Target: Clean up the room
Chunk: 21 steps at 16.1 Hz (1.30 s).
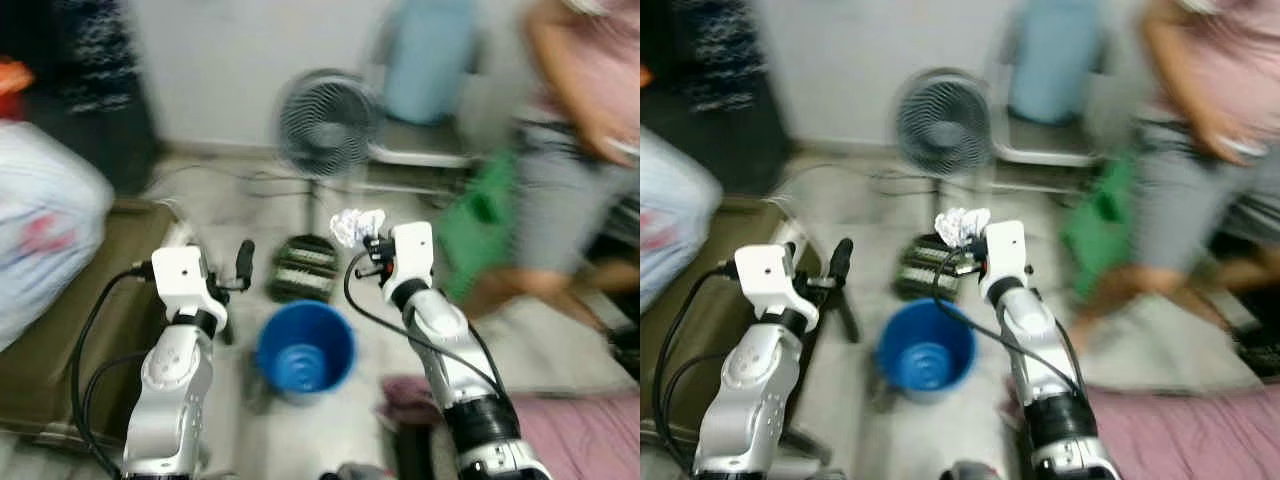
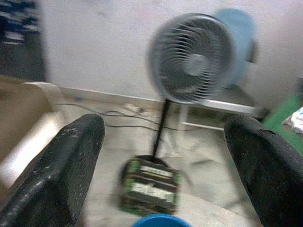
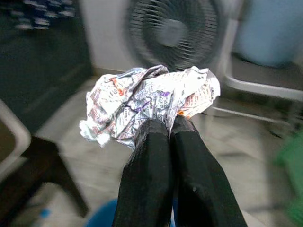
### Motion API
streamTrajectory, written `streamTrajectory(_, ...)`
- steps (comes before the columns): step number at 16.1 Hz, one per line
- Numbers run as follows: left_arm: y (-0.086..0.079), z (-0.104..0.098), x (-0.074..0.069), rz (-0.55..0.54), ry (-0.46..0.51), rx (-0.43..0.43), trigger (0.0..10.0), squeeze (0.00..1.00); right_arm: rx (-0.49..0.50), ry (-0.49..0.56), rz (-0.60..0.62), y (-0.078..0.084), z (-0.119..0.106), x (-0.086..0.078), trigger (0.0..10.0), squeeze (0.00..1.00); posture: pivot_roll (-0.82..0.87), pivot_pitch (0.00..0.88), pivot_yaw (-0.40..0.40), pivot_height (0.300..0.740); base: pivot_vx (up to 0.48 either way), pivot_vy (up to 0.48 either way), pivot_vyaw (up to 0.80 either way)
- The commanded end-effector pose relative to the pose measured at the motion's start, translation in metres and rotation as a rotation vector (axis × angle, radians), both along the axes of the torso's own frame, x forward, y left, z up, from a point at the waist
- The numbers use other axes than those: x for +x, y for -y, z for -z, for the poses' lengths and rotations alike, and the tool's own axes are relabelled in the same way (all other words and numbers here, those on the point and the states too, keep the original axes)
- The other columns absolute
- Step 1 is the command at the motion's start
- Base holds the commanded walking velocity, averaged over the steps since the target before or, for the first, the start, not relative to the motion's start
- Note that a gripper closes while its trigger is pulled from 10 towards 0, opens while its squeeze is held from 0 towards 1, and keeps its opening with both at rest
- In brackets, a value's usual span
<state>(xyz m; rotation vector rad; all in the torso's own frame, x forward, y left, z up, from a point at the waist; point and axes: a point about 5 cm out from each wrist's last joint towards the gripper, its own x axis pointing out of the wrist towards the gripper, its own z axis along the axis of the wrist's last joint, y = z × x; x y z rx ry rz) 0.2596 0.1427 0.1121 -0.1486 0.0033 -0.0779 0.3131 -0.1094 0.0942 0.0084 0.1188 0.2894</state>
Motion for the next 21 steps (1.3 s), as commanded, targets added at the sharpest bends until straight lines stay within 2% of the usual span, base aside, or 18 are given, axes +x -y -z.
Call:
streamTrajectory(1,0.002,-0.004,0.0,0.017,0.016,-0.002,10.0,0.0,0.0,-0.009,0.01,0.001,0.0,0.001,10.0,0.0,0.03,0.06,-0.064,0.74,0.315,0.0,-0.8)
streamTrajectory(5,0.003,-0.005,0.002,0.021,0.018,0.0,10.0,0.0,0.0,-0.001,0.01,0.0,-0.002,0.003,10.0,0.0,0.03,0.072,-0.064,0.74,0.303,0.0,-0.2)
streamTrajectory(12,-0.002,-0.004,0.003,-0.041,0.009,0.022,10.0,0.0,0.006,0.012,0.007,0.0,-0.003,0.005,10.0,0.0,0.03,0.075,-0.066,0.74,0.0,0.0,0.0)
streamTrajectory(14,-0.002,-0.008,0.004,-0.044,0.03,0.05,10.0,0.0,0.009,0.03,-0.016,-0.004,-0.006,0.008,10.0,0.0,0.04,0.071,-0.073,0.74,0.0,0.0,0.0)
streamTrajectory(16,-0.012,-0.01,0.003,-0.054,0.029,0.07,10.0,0.0,0.002,0.048,-0.041,-0.015,-0.01,0.015,10.0,0.0,0.05,0.079,-0.082,0.74,0.0,0.0,0.0)
streamTrajectory(19,-0.019,-0.018,-0.009,0.036,0.068,0.156,10.0,0.0,-0.063,0.019,-0.036,-0.03,-0.007,0.024,10.0,0.0,0.07,0.11,-0.096,0.74,0.0,0.0,0.0)
streamTrajectory(21,-0.014,-0.019,-0.019,0.114,0.09,0.231,10.0,0.0,-0.113,-0.035,0.001,-0.029,0.003,0.027,10.0,0.0,0.1,0.121,-0.115,0.74,0.0,0.0,0.0)
